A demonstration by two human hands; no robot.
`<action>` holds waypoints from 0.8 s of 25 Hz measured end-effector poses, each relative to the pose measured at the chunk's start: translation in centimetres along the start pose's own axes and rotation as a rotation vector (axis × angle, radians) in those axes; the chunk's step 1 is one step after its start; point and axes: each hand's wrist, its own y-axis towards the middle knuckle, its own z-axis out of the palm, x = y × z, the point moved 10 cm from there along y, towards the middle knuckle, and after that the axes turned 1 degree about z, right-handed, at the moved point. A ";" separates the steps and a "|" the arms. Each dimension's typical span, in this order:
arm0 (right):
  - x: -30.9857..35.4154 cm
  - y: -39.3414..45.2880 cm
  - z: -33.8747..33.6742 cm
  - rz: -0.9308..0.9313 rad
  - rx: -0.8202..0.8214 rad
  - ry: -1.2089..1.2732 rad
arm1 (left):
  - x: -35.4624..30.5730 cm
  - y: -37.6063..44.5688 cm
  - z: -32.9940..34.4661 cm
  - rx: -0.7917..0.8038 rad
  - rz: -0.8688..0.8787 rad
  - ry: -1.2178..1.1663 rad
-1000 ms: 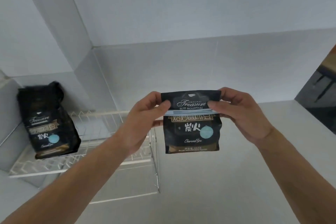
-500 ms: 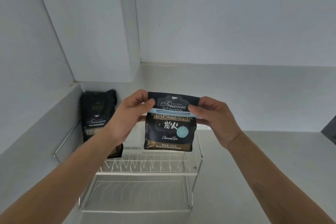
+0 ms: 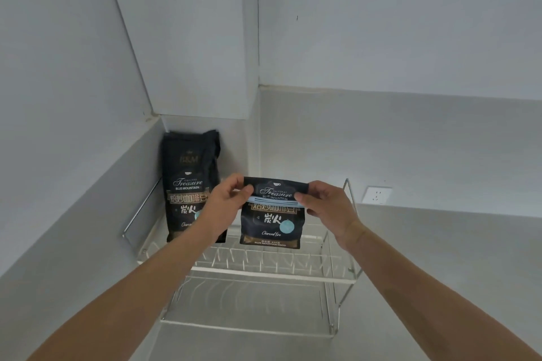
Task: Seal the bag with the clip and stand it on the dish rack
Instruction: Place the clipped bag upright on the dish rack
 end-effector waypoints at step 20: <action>-5.6 3.9 1.2 0.198 -0.181 -0.108 | 5.6 2.6 0.2 -0.033 -0.174 0.138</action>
